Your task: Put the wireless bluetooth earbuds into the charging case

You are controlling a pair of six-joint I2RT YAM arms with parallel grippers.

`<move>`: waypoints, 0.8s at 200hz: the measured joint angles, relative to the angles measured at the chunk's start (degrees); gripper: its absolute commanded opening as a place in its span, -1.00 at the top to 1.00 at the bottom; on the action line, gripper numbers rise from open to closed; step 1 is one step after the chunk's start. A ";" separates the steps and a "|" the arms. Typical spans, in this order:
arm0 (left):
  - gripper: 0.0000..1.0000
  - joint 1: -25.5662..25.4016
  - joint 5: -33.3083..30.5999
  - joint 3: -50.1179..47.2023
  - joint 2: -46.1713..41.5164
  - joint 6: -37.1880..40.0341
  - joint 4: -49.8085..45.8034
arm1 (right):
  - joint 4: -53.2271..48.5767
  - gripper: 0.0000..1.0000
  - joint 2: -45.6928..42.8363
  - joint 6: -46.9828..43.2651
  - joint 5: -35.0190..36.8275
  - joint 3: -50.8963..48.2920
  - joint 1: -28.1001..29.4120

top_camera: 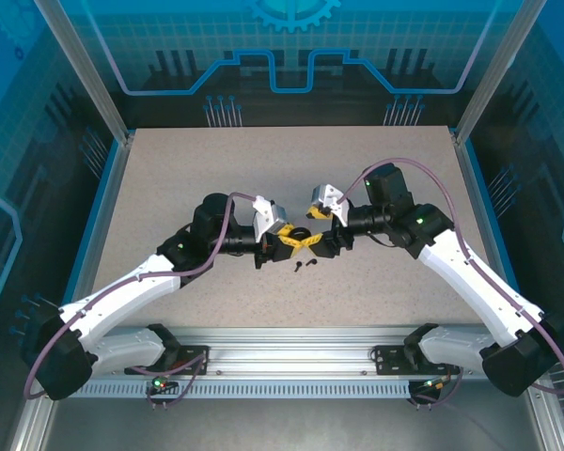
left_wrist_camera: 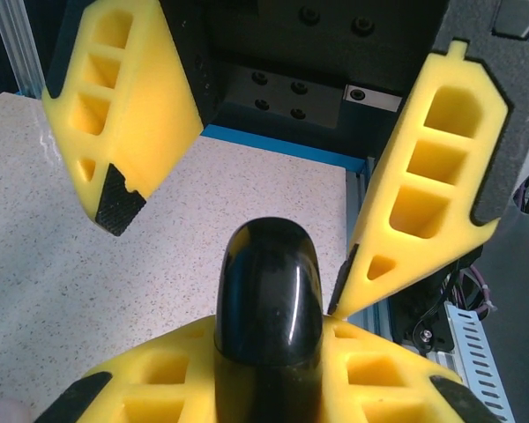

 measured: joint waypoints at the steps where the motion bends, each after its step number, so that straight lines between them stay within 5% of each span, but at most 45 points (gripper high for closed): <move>1: 0.91 0.00 0.00 0.00 0.00 -0.02 0.00 | 0.00 -0.40 0.00 0.00 0.07 0.00 0.00; 160: 0.91 -0.28 -0.98 0.00 0.26 0.07 0.11 | -0.87 -0.38 -0.04 2.21 3.45 3.72 -2.89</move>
